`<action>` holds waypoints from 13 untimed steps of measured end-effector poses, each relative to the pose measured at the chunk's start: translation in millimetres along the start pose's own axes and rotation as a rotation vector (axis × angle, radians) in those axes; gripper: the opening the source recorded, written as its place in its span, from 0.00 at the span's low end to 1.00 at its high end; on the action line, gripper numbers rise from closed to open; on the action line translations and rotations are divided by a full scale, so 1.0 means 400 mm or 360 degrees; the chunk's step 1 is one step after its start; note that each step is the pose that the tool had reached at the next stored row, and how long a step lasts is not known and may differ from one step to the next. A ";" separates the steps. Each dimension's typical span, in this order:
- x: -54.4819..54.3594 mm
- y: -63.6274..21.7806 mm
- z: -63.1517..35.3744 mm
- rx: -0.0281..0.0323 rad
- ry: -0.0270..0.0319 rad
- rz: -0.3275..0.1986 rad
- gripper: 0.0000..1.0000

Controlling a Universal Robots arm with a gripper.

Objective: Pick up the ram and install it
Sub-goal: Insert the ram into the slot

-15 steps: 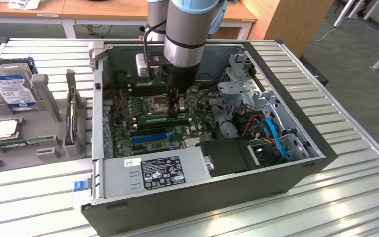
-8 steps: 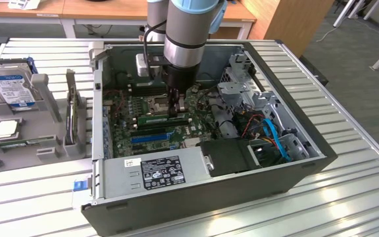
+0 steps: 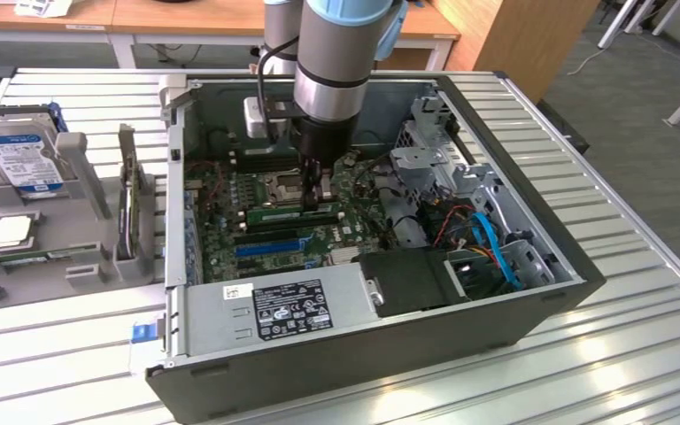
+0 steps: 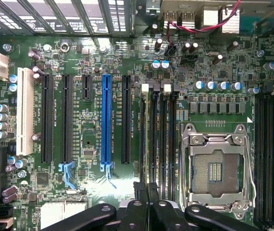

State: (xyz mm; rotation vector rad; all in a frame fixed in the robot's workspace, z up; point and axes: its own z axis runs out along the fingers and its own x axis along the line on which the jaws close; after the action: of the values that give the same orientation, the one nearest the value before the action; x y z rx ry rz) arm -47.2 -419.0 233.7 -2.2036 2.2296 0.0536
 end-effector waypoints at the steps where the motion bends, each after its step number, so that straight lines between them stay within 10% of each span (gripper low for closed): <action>1: 0.000 0.000 0.000 -0.00001 0.00003 0.0000 0.11; 13: 0.000 0.000 0.003 0.00000 0.00001 0.0000 0.11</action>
State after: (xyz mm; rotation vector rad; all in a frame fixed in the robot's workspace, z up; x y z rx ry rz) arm -47.2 -419.0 232.5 -2.2037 2.2296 0.0535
